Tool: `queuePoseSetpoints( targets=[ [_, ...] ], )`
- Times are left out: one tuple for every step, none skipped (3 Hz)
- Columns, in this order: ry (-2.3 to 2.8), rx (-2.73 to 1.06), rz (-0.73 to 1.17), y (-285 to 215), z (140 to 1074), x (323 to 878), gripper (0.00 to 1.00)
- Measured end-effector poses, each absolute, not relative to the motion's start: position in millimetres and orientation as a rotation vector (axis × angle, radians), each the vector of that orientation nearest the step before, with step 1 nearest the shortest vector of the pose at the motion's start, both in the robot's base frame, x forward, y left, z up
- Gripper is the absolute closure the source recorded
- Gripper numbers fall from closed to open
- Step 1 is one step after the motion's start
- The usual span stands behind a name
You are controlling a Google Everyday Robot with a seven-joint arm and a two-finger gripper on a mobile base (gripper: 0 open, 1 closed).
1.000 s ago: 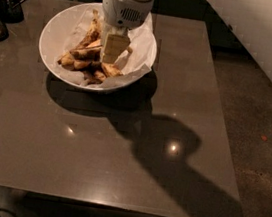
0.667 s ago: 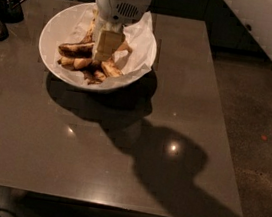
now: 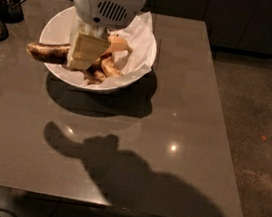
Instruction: Pick banana from white bowl
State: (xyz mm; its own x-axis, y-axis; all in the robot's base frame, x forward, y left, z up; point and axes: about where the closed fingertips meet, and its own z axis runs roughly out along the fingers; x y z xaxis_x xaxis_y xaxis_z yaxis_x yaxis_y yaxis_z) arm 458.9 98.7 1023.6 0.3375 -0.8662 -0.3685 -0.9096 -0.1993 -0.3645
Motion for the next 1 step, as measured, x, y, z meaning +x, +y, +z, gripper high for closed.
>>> queuePoseSetpoints(
  targets=[
    [1.550, -2.088, 0.110, 98.7, 1023.7, 458.9, 1.00]
  ],
)
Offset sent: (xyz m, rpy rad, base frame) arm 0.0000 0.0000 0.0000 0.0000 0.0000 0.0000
